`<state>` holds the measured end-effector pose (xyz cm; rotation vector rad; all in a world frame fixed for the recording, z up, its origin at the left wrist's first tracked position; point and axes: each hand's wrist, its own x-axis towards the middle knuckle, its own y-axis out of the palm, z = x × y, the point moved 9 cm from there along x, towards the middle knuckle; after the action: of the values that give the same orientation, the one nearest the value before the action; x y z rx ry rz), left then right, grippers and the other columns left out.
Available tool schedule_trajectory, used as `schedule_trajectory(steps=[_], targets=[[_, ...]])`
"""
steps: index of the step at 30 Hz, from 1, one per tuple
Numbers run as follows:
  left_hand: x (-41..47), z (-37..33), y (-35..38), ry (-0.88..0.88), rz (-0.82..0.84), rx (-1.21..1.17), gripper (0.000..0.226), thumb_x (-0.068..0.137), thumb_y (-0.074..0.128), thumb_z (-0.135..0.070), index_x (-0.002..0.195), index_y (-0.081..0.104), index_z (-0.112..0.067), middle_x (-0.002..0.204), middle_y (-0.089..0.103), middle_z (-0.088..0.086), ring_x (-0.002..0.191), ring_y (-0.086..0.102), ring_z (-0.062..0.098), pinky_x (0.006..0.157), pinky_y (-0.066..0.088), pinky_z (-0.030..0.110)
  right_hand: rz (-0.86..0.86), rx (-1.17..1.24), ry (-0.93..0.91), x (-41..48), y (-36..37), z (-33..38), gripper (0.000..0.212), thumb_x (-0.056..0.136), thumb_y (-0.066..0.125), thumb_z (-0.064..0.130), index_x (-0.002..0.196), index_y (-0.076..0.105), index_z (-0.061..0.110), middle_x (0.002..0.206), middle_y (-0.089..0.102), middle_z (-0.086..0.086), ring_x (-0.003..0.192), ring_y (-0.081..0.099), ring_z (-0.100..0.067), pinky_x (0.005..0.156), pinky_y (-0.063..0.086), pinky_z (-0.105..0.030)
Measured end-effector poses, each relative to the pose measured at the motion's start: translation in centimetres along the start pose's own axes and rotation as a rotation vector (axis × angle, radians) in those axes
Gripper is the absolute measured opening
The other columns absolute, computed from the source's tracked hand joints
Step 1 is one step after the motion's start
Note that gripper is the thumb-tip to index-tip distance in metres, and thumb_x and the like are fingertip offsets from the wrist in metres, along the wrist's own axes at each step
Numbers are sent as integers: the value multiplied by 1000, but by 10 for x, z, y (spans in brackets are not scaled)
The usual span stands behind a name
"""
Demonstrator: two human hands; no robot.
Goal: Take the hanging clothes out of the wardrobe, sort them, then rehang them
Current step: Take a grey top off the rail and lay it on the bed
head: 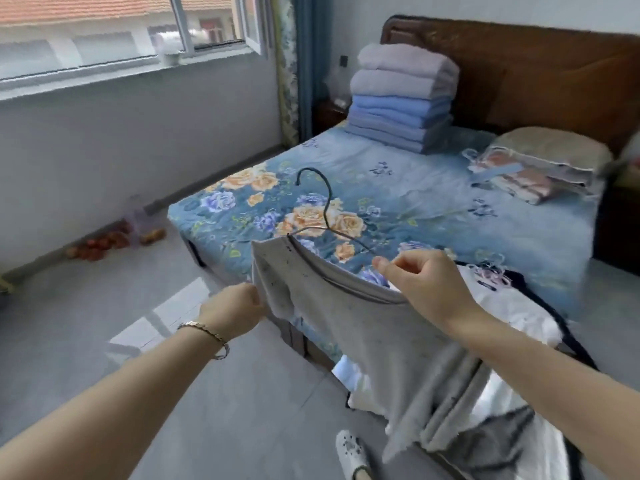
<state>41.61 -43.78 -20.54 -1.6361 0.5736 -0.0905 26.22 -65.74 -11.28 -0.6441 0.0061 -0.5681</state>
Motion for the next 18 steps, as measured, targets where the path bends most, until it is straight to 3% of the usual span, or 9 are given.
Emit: schedule_trajectory(steps=[2, 4, 7, 9, 10, 12, 15, 18], targets=[[13, -51, 15, 124, 58, 19, 21, 92, 43, -21, 96, 63, -15, 100, 64, 4, 97, 60, 27, 79, 46, 31, -57, 18, 71, -6, -41, -27, 53, 83, 67, 31, 42, 45, 6, 42, 32, 8, 45, 38, -9, 58, 29, -28], [24, -95, 30, 205, 127, 39, 19, 92, 40, -18, 87, 58, -14, 80, 58, 0, 85, 58, 26, 71, 44, 31, -117, 24, 120, -8, -80, -52, 55, 81, 68, 35, 50, 47, -6, 49, 35, -2, 49, 49, -16, 59, 31, -25], [38, -154, 45, 293, 151, 104, 23, 94, 37, -16, 73, 45, -15, 68, 43, -2, 74, 48, 24, 62, 36, 29, -197, -5, 170, -5, -134, -88, 55, 84, 67, 32, 62, 50, -16, 50, 31, -6, 44, 30, -9, 45, 25, -14], [48, -189, 55, 343, 143, 131, 29, 94, 37, -14, 65, 38, -16, 66, 40, -2, 72, 46, 24, 63, 34, 30, -235, -4, 202, 3, -164, -120, 53, 85, 66, 29, 68, 54, -20, 53, 36, -10, 46, 31, -9, 43, 25, -14], [54, -204, 61, 359, 145, 153, 29, 94, 36, -13, 65, 39, -16, 67, 41, -2, 72, 46, 24, 63, 35, 30, -268, 0, 223, 8, -177, -141, 49, 86, 65, 27, 66, 58, -17, 52, 42, -11, 45, 34, -9, 45, 27, -13], [71, -231, 73, 367, 152, 186, 25, 95, 35, -15, 73, 45, -13, 71, 46, -2, 73, 48, 23, 61, 36, 29, -332, 36, 259, 21, -201, -184, 30, 86, 65, 19, 62, 65, 2, 44, 54, 7, 43, 45, -3, 50, 34, -10], [107, -269, 94, 356, 197, 202, 22, 95, 34, -18, 84, 51, -13, 81, 54, 0, 75, 51, 22, 57, 35, 26, -360, 56, 289, 51, -223, -258, 12, 88, 62, 6, 81, 64, 16, 52, 62, 28, 55, 56, 14, 58, 42, -2], [153, -306, 110, 311, 211, 158, 22, 93, 36, -17, 94, 57, -10, 89, 59, 3, 83, 56, 24, 62, 40, 27, -315, -44, 307, 89, -233, -340, 9, 90, 59, 9, 94, 67, 10, 70, 66, 17, 69, 59, 13, 68, 42, -5]])
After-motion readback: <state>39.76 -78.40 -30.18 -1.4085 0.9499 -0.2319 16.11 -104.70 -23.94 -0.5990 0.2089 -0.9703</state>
